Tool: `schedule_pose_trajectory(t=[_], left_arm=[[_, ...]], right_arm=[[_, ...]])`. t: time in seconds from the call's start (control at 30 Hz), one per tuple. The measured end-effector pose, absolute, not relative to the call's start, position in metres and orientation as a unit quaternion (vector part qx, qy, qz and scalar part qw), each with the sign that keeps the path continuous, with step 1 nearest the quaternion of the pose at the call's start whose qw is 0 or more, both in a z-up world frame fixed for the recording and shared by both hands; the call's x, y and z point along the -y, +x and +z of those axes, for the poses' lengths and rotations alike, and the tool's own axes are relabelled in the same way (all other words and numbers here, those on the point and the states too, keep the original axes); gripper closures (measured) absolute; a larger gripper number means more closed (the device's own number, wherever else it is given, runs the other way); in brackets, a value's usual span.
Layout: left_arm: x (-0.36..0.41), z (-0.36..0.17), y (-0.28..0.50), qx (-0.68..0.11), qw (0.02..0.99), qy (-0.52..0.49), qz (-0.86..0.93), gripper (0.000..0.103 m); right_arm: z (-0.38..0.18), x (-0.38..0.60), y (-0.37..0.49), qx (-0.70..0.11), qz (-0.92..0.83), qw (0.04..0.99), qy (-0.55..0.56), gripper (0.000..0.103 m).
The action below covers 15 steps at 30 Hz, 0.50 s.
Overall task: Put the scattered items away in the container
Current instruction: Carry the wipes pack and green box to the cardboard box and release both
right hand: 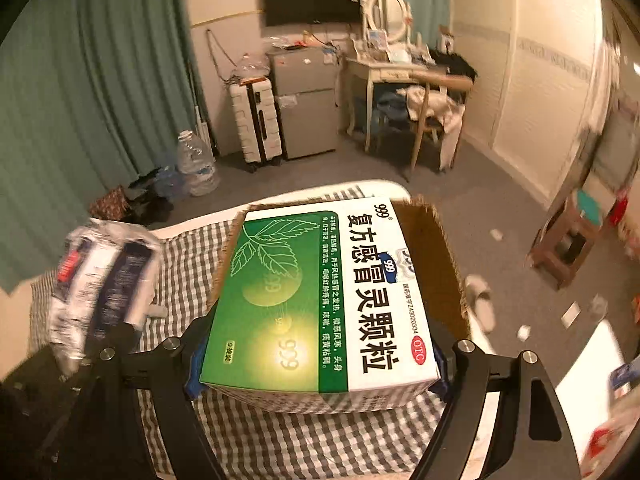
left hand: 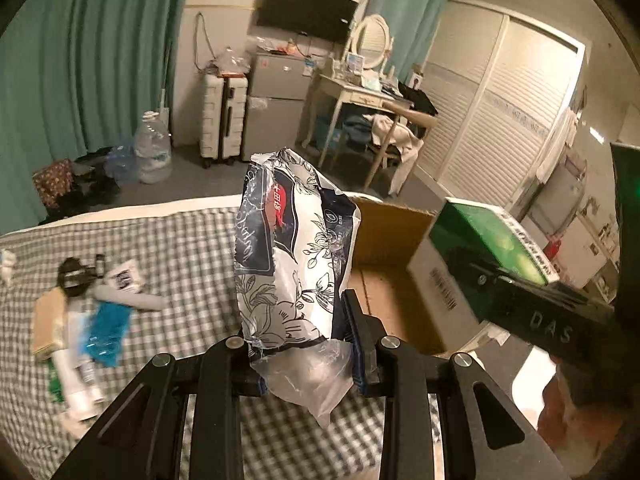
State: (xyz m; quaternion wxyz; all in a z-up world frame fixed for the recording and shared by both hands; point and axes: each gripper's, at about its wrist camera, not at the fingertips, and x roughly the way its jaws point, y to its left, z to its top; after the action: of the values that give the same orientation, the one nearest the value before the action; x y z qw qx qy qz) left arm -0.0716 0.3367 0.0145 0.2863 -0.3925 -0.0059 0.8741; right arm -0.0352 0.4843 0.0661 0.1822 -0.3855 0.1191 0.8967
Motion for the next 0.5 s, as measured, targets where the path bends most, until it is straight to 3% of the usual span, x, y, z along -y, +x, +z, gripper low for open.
schedule_pose_trajectory(t=[0.23,0.37,0.43,0.5], left_arm=[[-0.368,-0.017,-0.086,-0.004,0.299,-0.405,0.864,0.073],[-0.38,-0.028,-0.085,-0.037,0.309,-0.408,0.858,0.068],[-0.381,-0.028,-0.086,-0.04,0.324,-0.408,0.852,0.052],[-0.379,-0.026,-0.084,-0.027,0.334,-0.409,0.849,0.014]], right_arm=[[0.04,-0.516,-0.052,-0.156,0.888,0.192,-0.388,0.023],[0.031,-0.526,-0.054,-0.178,0.888,0.188,-0.381,0.023],[0.03,-0.531,-0.053,-0.188,0.889,0.191,-0.371,0.021],[0.031,-0.532,-0.049,-0.199,0.89,0.198,-0.36,0.018]])
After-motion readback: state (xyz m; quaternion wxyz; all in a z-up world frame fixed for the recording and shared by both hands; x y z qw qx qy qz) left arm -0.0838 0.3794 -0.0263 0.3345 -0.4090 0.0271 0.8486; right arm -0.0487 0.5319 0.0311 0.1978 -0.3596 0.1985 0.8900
